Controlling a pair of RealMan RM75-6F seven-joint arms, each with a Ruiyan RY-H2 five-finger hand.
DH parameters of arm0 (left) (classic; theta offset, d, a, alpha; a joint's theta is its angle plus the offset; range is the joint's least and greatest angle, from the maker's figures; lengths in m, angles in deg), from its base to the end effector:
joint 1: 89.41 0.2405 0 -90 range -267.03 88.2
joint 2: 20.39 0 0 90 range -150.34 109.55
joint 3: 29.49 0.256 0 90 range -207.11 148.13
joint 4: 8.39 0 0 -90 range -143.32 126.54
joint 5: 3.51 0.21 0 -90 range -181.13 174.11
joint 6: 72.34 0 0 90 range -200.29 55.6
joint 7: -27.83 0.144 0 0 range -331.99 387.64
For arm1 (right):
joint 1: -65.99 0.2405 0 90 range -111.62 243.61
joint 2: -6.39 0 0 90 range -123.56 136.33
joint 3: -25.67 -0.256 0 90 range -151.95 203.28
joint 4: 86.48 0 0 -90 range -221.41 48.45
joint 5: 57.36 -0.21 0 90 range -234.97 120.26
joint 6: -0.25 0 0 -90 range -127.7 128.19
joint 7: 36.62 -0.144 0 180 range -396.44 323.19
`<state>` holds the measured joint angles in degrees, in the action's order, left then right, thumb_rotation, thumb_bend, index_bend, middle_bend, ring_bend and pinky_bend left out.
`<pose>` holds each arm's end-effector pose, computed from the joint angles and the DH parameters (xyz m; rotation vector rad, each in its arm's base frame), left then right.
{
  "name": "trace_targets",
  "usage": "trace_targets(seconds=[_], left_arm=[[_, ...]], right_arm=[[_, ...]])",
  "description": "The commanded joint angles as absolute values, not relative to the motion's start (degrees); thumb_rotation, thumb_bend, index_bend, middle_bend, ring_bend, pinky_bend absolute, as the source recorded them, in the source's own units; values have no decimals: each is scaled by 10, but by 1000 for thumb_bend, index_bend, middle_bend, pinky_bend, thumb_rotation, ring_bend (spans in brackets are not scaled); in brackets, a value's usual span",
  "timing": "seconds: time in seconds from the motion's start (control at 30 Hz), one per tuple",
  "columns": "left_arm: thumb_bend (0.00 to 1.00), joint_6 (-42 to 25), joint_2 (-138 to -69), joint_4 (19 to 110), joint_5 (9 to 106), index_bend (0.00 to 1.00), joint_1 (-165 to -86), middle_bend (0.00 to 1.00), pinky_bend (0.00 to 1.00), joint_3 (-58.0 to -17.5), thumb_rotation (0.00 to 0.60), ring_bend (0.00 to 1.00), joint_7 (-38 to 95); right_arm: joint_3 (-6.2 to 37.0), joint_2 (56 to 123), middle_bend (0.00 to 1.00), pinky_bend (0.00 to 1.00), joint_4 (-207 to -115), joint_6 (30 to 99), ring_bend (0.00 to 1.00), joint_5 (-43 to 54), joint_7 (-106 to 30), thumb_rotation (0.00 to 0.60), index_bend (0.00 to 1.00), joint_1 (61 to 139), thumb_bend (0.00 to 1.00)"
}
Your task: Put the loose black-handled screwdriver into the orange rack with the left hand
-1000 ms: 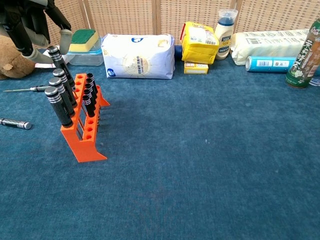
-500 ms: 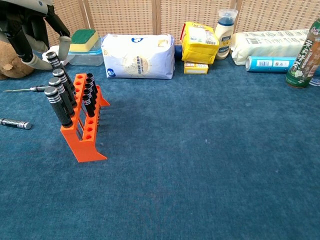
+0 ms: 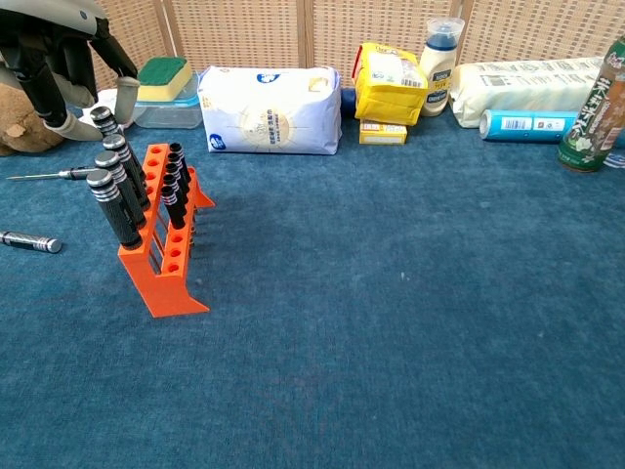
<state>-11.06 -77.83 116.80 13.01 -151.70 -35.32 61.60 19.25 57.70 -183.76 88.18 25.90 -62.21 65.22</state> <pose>-0.0909 0.3150 0.0982 -1.7851 -1.1897 -0.6015 -0.3178 -0.1619 0.2392 1.1188 -1.0889 1.1430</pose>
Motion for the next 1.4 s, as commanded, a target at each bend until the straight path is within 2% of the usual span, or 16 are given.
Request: trace_targets(seconds=[0.03, 0.27, 0.47, 0.67, 0.97, 1.1, 1.33, 1.4], left_arm=[[366, -109, -780, 1167, 126, 574, -1519, 1000, 930, -352, 600, 981, 620], [365, -107, -780, 1169, 119, 567, -1522, 1000, 930, -350, 600, 981, 627], [364, -108, -778, 1172, 117, 421, -1524, 1000, 930, -350, 600, 981, 630], [364, -104, -779, 1174, 121, 375, -1525, 1000, 930, -352, 600, 981, 631], [354, -95, -773, 1180, 145, 215, -1515, 1000, 930, -356, 600, 981, 620], [324, -90, -756, 1194, 174, 138, -1501, 1000, 930, -360, 600, 982, 605], [317, -88, -739, 1200, 241, 105, -1473, 1000, 930, -371, 600, 981, 567], [315, -88, -732, 1203, 260, 55, -1463, 1000, 930, -371, 600, 981, 558]], right_arm=[[192, 577, 27, 0, -1837, 882, 12, 259, -622, 543, 10, 652, 0], [192, 577, 28, 0, -1837, 882, 12, 259, -623, 544, 10, 652, 0], [193, 577, 27, 0, -1837, 883, 13, 260, -622, 545, 10, 652, 0], [192, 577, 27, 0, -1837, 883, 13, 259, -623, 546, 10, 652, 0], [192, 576, 27, 0, -1836, 883, 12, 259, -625, 544, 10, 651, 0], [192, 576, 27, 0, -1837, 882, 13, 259, -624, 545, 11, 652, 0], [193, 577, 27, 0, -1838, 882, 12, 259, -621, 544, 10, 652, 0], [193, 577, 27, 0, -1838, 882, 12, 259, -620, 544, 11, 652, 0]])
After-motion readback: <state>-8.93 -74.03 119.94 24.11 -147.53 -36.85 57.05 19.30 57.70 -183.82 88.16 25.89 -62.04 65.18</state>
